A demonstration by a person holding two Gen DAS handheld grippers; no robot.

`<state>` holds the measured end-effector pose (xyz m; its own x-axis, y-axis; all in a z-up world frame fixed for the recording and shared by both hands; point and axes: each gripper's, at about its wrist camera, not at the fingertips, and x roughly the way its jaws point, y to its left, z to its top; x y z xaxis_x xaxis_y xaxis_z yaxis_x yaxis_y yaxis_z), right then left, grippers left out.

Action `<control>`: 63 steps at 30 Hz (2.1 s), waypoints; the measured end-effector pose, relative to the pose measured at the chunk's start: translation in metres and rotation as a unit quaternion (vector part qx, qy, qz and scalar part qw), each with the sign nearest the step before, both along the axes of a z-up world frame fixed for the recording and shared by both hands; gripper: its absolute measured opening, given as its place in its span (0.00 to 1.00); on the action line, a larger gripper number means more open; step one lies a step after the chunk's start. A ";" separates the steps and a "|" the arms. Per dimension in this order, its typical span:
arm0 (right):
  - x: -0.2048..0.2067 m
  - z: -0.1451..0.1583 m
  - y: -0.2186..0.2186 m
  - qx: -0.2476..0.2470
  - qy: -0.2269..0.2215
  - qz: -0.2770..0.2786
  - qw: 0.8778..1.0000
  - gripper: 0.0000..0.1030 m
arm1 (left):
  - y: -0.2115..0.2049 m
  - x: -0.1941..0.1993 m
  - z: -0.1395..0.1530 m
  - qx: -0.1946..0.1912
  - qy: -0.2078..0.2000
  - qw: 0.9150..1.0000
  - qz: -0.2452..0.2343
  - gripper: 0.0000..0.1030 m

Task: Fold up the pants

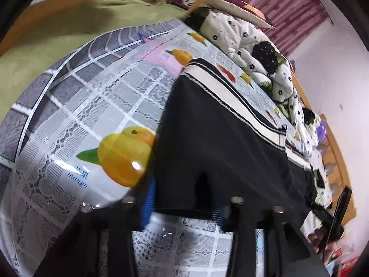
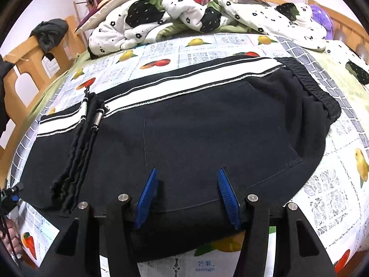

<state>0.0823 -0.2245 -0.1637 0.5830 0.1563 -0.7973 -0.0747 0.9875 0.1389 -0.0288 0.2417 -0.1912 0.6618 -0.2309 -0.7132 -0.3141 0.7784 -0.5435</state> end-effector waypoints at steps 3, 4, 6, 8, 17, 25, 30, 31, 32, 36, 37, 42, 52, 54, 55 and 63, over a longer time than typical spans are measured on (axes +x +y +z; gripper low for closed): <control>-0.002 0.003 -0.005 0.013 0.008 0.006 1.000 0.54 | 0.008 -0.002 -0.002 -0.037 0.004 0.999 0.018 0.16; -0.003 0.004 -0.006 0.017 0.008 0.010 1.000 0.54 | 0.009 -0.001 0.000 -0.043 0.005 0.999 0.022 0.14; -0.007 0.008 -0.006 0.016 0.005 0.021 1.000 0.54 | 0.005 -0.001 0.013 -0.029 -0.003 0.999 0.035 0.11; -0.012 0.016 -0.009 0.006 -0.010 0.024 1.000 0.54 | -0.011 0.004 0.040 0.022 -0.018 0.999 0.033 0.11; -0.019 0.066 -0.046 -0.023 -0.082 0.028 0.996 0.54 | -0.145 0.043 0.151 0.118 -0.121 0.981 -0.097 0.10; -0.012 0.076 -0.117 0.002 -0.130 -0.011 0.991 0.54 | -0.304 0.078 0.118 0.116 -0.097 0.955 -0.256 0.10; -0.008 0.046 -0.152 0.013 -0.074 -0.038 0.996 0.53 | -0.360 0.088 0.044 0.102 -0.035 0.948 -0.299 0.10; -0.009 0.045 -0.157 0.021 -0.074 -0.043 0.996 0.53 | -0.363 0.085 0.038 0.106 -0.035 0.947 -0.302 0.10; -0.010 0.045 -0.159 0.027 -0.072 -0.043 0.996 0.53 | -0.365 0.080 0.038 0.114 -0.041 0.944 -0.306 0.10; -0.007 0.047 -0.154 0.060 -0.069 -0.030 0.995 0.53 | -0.355 0.064 0.061 0.111 -0.072 0.938 -0.320 0.19; -0.007 0.046 -0.149 0.070 -0.066 -0.021 0.995 0.53 | -0.351 0.060 0.066 0.113 -0.079 0.938 -0.319 0.19; 0.003 0.038 -0.109 0.118 -0.042 0.034 0.992 0.53 | -0.313 0.035 0.086 0.146 -0.127 0.941 -0.277 0.39; 0.028 -0.020 -0.012 0.193 0.089 0.121 0.970 0.52 | -0.207 0.001 0.056 0.135 -0.074 0.974 -0.164 0.63; 0.030 -0.026 -0.004 0.210 0.093 0.128 0.965 0.45 | -0.199 0.003 0.041 0.088 -0.046 0.980 -0.170 0.64; 0.032 -0.024 0.000 0.210 0.087 0.136 0.964 0.41 | -0.200 0.005 0.034 0.078 -0.032 0.981 -0.174 0.64; 0.039 0.044 -0.011 0.228 -0.018 0.177 0.957 0.15 | -0.245 0.015 0.022 0.085 -0.034 0.974 -0.208 0.65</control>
<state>0.1211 -0.2357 -0.1196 0.4547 0.6769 -0.5789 -0.4070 0.7360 0.5410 -0.0133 -0.0037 -0.1689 0.5824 -0.3712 -0.7232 0.0804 0.9116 -0.4032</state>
